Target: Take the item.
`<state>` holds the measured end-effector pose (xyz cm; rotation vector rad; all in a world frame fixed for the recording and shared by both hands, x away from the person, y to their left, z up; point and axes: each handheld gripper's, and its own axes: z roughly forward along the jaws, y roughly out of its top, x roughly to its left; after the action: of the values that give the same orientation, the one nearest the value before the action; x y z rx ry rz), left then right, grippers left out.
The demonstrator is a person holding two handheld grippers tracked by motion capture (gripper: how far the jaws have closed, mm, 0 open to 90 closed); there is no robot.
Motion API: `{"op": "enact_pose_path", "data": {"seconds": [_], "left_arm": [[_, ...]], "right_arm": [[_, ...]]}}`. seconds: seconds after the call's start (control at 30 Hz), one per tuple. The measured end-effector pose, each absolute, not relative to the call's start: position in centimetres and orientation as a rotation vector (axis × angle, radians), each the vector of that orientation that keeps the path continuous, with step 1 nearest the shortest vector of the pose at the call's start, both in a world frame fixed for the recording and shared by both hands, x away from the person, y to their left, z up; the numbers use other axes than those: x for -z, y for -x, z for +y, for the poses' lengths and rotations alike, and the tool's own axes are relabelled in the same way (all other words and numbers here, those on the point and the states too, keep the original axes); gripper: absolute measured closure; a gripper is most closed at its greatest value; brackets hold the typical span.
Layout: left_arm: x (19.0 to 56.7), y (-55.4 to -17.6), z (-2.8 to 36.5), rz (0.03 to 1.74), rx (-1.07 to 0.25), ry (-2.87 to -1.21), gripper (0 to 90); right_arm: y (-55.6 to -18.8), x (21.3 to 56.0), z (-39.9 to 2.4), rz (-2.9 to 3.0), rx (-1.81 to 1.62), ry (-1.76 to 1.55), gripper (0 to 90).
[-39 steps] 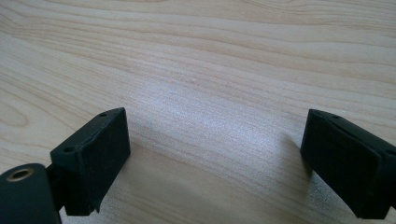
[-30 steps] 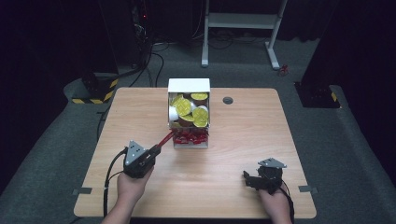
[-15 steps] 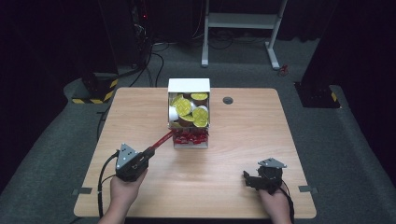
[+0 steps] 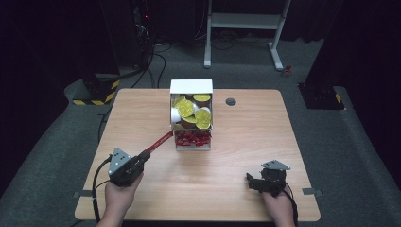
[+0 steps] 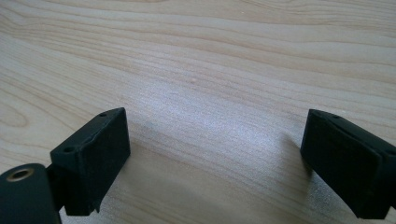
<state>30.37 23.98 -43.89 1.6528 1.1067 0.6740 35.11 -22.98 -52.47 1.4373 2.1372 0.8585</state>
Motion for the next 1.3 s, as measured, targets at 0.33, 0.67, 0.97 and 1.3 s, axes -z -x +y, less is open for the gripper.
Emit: {"op": "enact_pose_path", "data": {"seconds": [0.33, 0.67, 0.97, 1.3], "left_arm": [[43.9, -30.0, 25.4, 1.132, -0.69, -1.626, 86.2], [43.8, -30.4, 26.7, 1.152, -0.72, -1.62, 85.9], [43.7, -30.7, 27.5, 1.166, -0.739, -1.619, 85.8], [43.5, -31.5, 27.9, 1.177, -0.767, -1.619, 85.5]], "right_arm": [[-35.1, 52.5, -23.0, 2.138, -0.858, -1.433, 7.9], [-35.1, 52.5, -23.0, 2.138, -0.858, -1.433, 7.9], [-35.1, 52.5, -23.0, 2.137, -0.857, -1.434, 7.9], [-35.1, 52.5, -23.0, 2.137, -0.857, -1.434, 7.9]]}}
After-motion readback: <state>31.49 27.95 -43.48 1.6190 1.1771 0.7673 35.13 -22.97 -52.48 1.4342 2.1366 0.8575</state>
